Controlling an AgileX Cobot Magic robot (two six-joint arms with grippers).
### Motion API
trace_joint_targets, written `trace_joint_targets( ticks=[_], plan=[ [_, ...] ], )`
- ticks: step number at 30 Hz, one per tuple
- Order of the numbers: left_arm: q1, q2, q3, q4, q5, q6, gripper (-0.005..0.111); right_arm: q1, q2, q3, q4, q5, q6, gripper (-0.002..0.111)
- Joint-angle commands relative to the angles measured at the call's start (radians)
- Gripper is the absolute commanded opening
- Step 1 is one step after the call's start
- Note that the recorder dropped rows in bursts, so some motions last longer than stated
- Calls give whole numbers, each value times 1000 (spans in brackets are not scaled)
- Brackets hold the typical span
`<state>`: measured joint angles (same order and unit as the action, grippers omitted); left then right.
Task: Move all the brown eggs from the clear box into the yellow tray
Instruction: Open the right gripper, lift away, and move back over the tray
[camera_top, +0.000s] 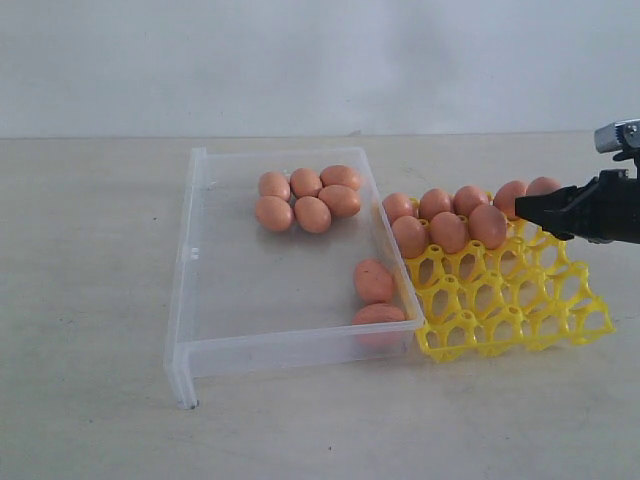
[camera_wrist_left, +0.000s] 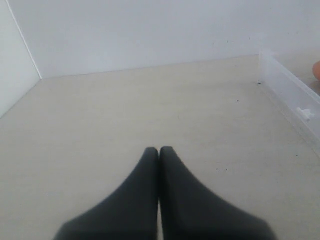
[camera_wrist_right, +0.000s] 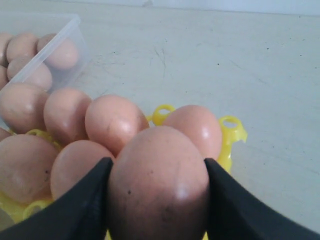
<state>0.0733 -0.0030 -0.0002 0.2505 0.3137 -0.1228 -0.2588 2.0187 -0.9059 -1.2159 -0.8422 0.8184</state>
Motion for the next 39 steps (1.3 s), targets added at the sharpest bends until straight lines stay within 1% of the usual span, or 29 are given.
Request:
trace_joint_targets(
  ticks=[1,6,10,12,16,19,26,30,32,33,34,36,37,38,39],
  plan=[
    [-4,3,0,2,-3,-4,-4,2,-11,4,16,2,-17,34],
    [-4,3,0,2,-3,-4,-4,3,-11,4,25,-6,-17,44],
    [-4,3,0,2,-3,-4,-4,32,-11,4,25,2,-17,54],
    [-4,3,0,2,-3,-4,-4,51,-11,4,26,17,-39,57],
    [-4,3,0,2,-3,-4,-4,70,-11,4,31,122,-57,57],
    [-4,3,0,2,-3,-4,-4,70,-11,4,31,134,-57,57],
    [-4,3,0,2,-3,-4,-4,70,-34,4,65,39,-53,57],
    [-4,3,0,2,-3,-4,-4,70,-113,4,92,-13,-24,57],
    [-4,3,0,2,-3,-4,-4,70,-174,4,128,-70,20,57],
    [-4,3,0,2,-3,-4,-4,70,-207,4,151,-109,63,55],
    [-4,3,0,2,-3,-4,-4,72,-240,4,171,-152,116,51],
    [-4,3,0,2,-3,-4,-4,99,-300,4,200,-200,221,36],
    [-4,3,0,2,-3,-4,-4,125,-333,4,199,-214,265,24],
    [-4,3,0,2,-3,-4,-4,160,-363,4,186,-222,277,12],
    [-4,3,0,2,-3,-4,-4,195,-385,4,171,-224,276,3]
  ],
)
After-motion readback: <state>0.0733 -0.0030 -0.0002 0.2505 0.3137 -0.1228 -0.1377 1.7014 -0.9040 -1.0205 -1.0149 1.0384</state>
